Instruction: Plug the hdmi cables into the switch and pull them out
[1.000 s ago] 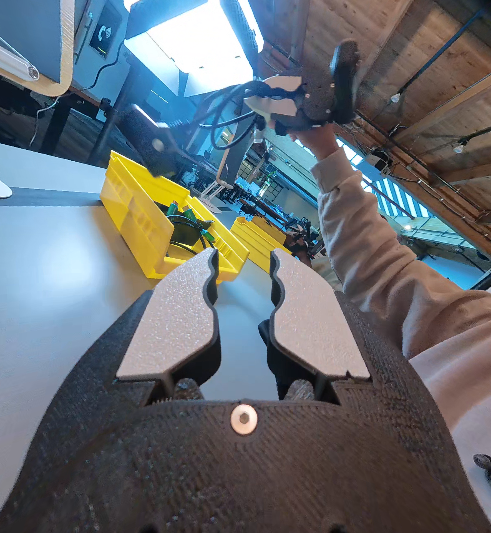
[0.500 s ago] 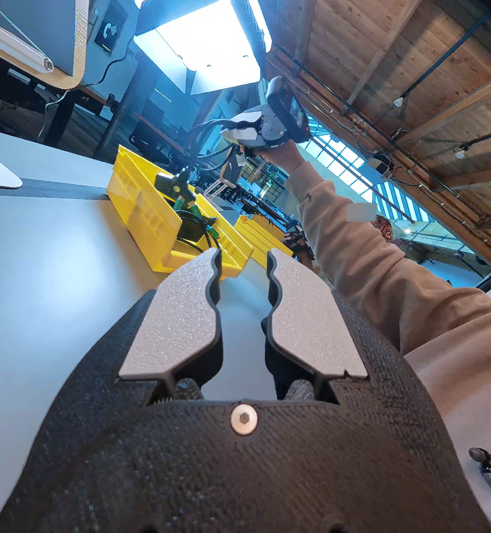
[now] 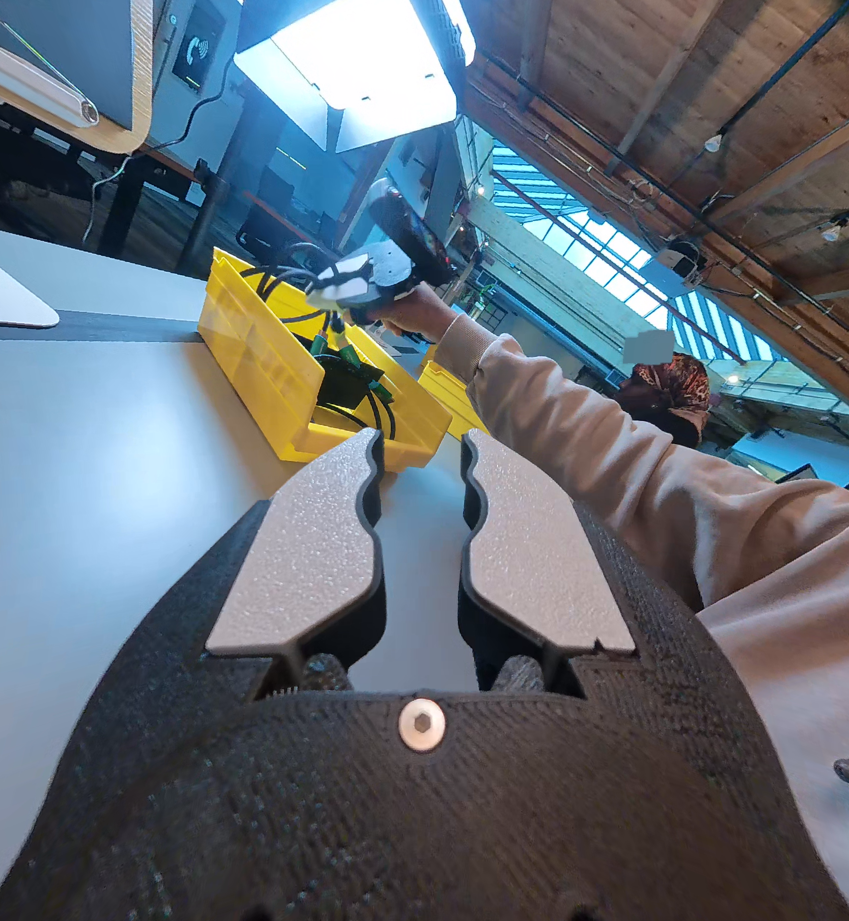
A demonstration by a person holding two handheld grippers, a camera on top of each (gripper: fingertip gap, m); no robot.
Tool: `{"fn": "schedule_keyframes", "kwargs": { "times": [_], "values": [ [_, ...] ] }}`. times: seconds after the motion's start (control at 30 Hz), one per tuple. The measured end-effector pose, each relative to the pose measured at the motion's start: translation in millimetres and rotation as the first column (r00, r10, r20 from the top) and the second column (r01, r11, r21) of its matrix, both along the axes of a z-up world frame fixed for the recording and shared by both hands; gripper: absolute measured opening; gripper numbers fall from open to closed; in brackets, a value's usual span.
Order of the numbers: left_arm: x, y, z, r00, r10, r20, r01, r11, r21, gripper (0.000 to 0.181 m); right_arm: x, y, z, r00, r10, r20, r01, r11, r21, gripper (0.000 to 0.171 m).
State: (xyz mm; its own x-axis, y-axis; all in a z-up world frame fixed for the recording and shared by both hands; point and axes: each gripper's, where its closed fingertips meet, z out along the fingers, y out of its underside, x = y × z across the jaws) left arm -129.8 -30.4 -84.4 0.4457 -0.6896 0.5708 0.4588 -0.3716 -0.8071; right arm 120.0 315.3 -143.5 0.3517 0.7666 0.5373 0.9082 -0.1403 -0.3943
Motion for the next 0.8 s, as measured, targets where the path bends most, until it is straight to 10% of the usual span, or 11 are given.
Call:
{"fn": "schedule_keyframes", "kwargs": {
  "times": [0.17, 0.57, 0.8],
  "values": [
    [0, -1, -6, 0.998, 0.019, -0.063, -0.018, 1.000, 0.016, 0.030, 26, -11, -42, 0.993, -0.065, 0.103, 0.082, 0.983, -0.167, 0.055],
    [-2, -1, -18, 0.970, 0.087, -0.226, -0.072, 0.995, 0.074, 0.029, -1, -122, 108, 0.844, 0.205, -0.496, -0.217, 0.976, 0.034, 0.071],
    [-45, -35, -7, 0.842, 0.257, -0.474, -0.183, 0.963, 0.196, 0.027, -8, -252, 36, 0.830, 0.311, -0.464, -0.314, 0.947, 0.072, 0.066]
  ]
}}
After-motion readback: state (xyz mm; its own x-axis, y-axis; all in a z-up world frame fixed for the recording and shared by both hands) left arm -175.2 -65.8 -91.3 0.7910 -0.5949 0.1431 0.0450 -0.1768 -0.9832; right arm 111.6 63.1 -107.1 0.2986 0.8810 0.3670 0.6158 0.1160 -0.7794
